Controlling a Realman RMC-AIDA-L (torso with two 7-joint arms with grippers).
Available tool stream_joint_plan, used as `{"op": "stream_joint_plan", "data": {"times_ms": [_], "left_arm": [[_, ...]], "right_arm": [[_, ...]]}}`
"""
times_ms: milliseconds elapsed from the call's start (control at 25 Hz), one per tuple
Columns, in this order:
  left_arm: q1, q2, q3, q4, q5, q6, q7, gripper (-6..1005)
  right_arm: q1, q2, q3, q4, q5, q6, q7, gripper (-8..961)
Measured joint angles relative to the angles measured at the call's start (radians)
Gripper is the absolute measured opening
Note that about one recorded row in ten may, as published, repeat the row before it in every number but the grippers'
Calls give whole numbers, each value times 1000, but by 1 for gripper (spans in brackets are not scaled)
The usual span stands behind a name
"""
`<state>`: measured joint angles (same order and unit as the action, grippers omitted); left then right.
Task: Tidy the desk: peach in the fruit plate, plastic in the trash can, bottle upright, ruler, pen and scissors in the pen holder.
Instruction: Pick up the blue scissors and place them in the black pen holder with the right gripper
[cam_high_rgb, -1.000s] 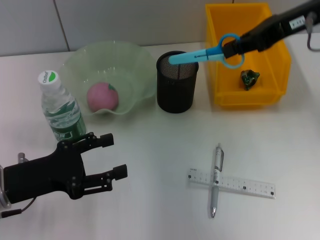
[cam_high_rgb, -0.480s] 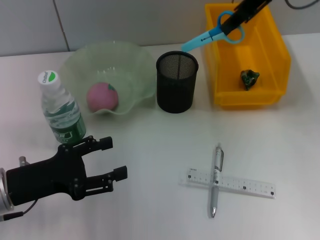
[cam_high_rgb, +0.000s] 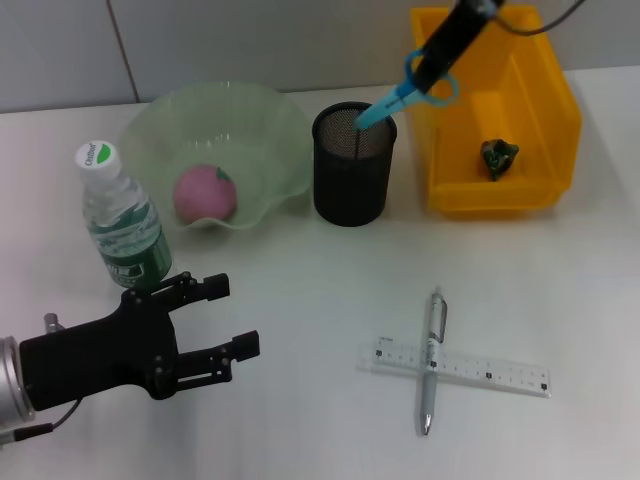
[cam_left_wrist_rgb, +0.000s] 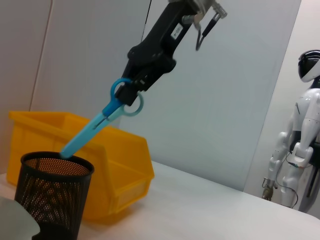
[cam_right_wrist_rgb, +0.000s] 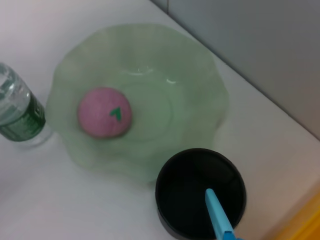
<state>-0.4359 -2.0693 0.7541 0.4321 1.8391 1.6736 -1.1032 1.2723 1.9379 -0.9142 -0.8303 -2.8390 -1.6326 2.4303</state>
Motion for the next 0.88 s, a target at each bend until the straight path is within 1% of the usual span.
{"op": "stream_joint_plan", "data": {"times_ms": [40, 120, 240, 440, 880], "left_arm": [[-2, 1, -1, -3, 0, -3, 3, 849], [-2, 1, -1, -3, 0, -5, 3, 849], [-3, 1, 1, -3, 0, -5, 4, 849], [-3, 0, 2, -3, 0, -5, 6, 849], [-3, 0, -4, -3, -1, -3, 11, 849]], "right_arm": [[10, 14, -12, 31, -3, 34, 0, 120], [14, 17, -16, 42, -4, 46, 0, 120], [27, 35, -47, 96, -7, 104, 6, 122], [31, 55, -86, 131, -24, 163, 27, 124], [26, 62, -88, 150, -56, 213, 56, 129]]}}
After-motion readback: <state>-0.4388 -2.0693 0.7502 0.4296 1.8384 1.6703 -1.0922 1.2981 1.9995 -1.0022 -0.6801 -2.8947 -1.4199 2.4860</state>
